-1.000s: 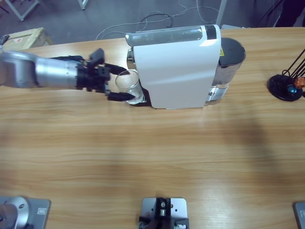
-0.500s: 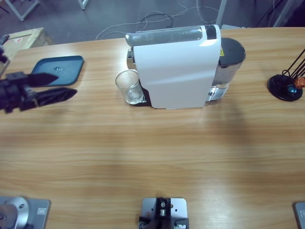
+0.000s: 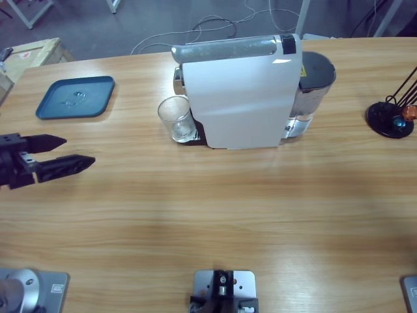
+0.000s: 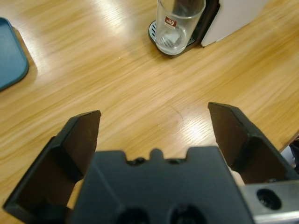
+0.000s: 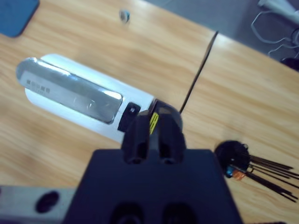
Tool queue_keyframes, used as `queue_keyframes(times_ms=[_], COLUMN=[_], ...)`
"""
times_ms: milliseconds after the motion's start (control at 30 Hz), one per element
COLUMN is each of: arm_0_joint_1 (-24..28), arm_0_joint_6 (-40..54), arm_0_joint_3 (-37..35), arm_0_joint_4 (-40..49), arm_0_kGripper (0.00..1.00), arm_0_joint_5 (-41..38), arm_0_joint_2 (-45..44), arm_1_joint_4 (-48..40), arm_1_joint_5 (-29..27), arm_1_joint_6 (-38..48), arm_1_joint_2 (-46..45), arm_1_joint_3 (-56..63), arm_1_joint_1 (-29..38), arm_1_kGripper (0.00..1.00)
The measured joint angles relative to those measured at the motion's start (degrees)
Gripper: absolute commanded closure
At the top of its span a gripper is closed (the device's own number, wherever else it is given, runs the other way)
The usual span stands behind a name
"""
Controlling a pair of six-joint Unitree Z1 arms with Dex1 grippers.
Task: Pour coffee
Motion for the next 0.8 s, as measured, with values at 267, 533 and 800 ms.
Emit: queue_keyframes(times_ms=[267, 533, 800], arm_0_joint_1=[-3.0, -3.1, -3.2], arm_0_joint_6=[0.0, 0.0, 0.0], arm_0_joint_3=[-3.9, -4.0, -4.0], arm_0_joint_4=[-0.2, -0.6, -1.2], arm_0_kGripper=[0.009, 0.009, 0.009], arm_0_joint_5=[0.3, 0.4, 0.4], arm_0_joint_2=[4.8, 5.5, 5.8], arm_1_joint_4=[3.3, 3.4, 3.4], arm_1_joint_5=[4.3, 6.7, 6.7], arm_1_joint_6=[0.7, 0.7, 0.8], arm_1_joint_2=[1.8, 5.9, 7.6], arm_1_joint_3=[-1.1, -3.5, -3.8], arm_1_joint_1=[0.1, 1.0, 1.0], arm_1_kGripper=[1.000, 1.000, 1.000])
